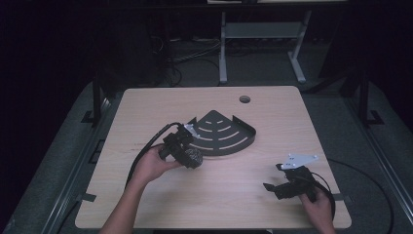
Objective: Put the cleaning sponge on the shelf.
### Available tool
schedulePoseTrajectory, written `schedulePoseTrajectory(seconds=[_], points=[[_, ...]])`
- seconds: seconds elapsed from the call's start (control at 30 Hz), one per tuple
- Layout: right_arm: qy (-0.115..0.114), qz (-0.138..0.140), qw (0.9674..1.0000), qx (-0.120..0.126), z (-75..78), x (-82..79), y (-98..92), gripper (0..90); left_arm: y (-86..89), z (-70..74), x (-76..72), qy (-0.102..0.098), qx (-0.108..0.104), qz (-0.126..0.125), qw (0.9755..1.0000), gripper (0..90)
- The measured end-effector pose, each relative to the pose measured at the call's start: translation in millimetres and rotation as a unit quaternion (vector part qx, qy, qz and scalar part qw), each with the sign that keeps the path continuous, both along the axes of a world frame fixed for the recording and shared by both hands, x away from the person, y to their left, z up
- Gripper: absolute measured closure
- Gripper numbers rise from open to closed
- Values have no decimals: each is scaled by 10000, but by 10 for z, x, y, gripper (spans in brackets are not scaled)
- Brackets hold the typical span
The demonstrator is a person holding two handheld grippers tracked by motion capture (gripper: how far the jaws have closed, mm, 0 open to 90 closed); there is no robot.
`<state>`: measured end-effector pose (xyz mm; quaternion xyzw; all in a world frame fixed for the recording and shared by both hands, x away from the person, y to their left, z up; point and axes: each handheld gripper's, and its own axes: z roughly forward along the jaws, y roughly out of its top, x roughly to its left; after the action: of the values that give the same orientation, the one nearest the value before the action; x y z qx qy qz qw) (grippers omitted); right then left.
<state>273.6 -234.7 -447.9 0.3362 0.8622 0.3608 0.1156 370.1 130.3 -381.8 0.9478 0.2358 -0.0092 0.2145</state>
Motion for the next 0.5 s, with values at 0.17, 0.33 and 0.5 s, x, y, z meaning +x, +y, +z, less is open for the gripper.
schedulePoseTrajectory(seconds=[0.17, 0.33, 0.5], points=[[-8, -4, 10000, 4, 2, -1, -1, 139, -48, 16, 71, 32, 34, -25, 10000, 329], [-22, -11, 10000, 33, 3, 0, -7, 139, -104, 31, 146, 49, 50, -39, 10000, 330], [-16, -5, 10000, 26, 2, 2, -7, 139, -172, 78, 227, 27, 57, -65, 10000, 330]])
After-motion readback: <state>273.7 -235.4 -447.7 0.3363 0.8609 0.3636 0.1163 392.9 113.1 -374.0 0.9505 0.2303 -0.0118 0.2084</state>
